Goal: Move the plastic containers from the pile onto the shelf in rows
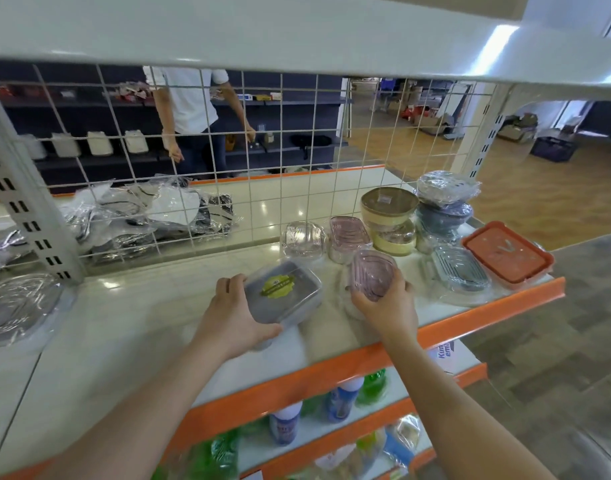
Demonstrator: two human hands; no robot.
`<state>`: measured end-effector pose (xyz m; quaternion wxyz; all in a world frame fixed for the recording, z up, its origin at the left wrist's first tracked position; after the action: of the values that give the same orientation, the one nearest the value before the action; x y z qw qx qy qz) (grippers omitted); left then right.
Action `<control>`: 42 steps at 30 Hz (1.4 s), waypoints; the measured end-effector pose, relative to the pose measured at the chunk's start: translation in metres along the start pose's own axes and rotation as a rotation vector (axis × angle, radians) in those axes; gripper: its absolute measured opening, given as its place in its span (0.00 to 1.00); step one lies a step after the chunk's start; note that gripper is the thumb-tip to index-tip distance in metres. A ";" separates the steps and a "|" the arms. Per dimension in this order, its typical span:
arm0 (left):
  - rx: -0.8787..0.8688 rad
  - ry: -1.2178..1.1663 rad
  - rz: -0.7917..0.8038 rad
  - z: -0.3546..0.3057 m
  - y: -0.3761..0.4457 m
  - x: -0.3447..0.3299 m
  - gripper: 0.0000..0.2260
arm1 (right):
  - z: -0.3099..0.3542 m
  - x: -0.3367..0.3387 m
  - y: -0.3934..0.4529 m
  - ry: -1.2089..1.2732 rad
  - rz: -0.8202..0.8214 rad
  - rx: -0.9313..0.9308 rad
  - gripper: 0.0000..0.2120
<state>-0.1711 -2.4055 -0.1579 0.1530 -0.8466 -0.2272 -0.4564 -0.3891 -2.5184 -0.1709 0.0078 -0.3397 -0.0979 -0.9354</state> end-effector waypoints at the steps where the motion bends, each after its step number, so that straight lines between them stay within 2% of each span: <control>1: 0.004 -0.016 -0.028 0.001 -0.004 0.003 0.45 | 0.005 0.001 -0.006 0.022 -0.002 0.034 0.44; 7: 0.053 -0.162 -0.271 0.017 -0.039 0.025 0.47 | 0.041 -0.007 -0.052 0.037 0.030 0.334 0.47; 14: 0.175 -0.265 -0.389 0.067 -0.085 0.065 0.46 | 0.093 -0.033 -0.114 0.059 0.114 0.479 0.47; 21: 0.223 -0.310 -0.471 0.145 -0.161 0.122 0.45 | 0.150 -0.066 -0.201 0.142 0.147 0.533 0.45; 24: 0.301 -0.308 -0.484 0.185 -0.199 0.149 0.46 | 0.176 -0.087 -0.248 0.130 0.163 0.558 0.46; 31: 0.383 -0.335 -0.596 0.294 -0.295 0.204 0.43 | 0.241 -0.138 -0.364 0.208 0.302 0.604 0.46; 42: 0.576 -0.299 -0.692 0.398 -0.356 0.255 0.43 | 0.315 -0.203 -0.446 0.223 0.481 0.713 0.46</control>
<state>0.0447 -1.8541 -0.1382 0.1858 -0.7007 -0.6328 -0.2720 -0.0697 -2.0317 -0.1432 0.3522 -0.2258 -0.3311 -0.8458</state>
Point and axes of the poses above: each hand's wrist, its own y-axis towards the middle knuckle, its own x-axis out of the back of the hand, z = x × y, the point moved 3 cm from there along y, towards the middle knuckle, and after that the axes turned 7 degrees about x, right-handed, at the moved point
